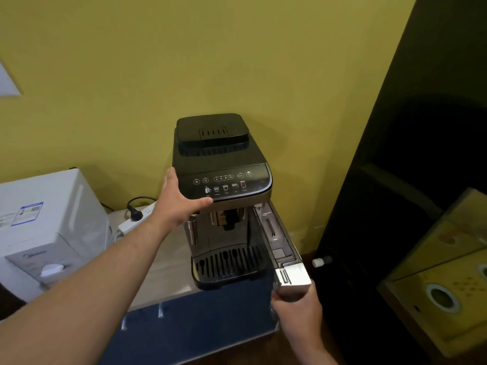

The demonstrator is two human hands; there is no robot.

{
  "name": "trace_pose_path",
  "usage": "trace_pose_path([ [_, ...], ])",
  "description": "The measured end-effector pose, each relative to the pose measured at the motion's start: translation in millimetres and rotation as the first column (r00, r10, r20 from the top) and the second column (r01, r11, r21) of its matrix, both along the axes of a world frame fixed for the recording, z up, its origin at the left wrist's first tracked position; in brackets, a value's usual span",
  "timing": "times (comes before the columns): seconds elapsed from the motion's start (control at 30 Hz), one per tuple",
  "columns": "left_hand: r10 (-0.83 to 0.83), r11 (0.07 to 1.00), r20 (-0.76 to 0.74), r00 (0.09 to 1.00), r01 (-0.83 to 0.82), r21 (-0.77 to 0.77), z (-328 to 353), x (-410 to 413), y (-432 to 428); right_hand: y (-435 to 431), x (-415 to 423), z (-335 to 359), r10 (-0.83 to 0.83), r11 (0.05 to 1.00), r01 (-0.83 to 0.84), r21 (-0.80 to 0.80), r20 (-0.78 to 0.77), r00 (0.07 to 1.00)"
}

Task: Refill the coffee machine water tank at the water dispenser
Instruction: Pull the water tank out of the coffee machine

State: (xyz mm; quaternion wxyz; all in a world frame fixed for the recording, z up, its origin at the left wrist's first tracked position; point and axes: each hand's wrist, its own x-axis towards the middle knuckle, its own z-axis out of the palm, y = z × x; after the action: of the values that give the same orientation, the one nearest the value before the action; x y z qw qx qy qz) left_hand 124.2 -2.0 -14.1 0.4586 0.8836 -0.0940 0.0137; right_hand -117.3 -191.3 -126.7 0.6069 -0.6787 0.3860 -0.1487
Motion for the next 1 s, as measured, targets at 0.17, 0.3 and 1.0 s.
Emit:
trace_pose_path([
  [0.17,0.002,1.0,-0.04,0.999,-0.002,-0.007,-4,5,5,-5,-31,10,0.007,0.999,-0.007,-0.035,0.001,1.0],
  [0.3,0.019,1.0,-0.063,0.998,-0.02,-0.011,0,-11,0,-12,-61,21,0.009,0.998,-0.009,-0.067,-0.009,1.0],
  [1.0,-0.118,0.993,-0.337,0.934,0.113,-0.034,-12,-211,-235,-114,-133,41,0.138,0.965,-0.122,-0.231,0.055,0.989],
])
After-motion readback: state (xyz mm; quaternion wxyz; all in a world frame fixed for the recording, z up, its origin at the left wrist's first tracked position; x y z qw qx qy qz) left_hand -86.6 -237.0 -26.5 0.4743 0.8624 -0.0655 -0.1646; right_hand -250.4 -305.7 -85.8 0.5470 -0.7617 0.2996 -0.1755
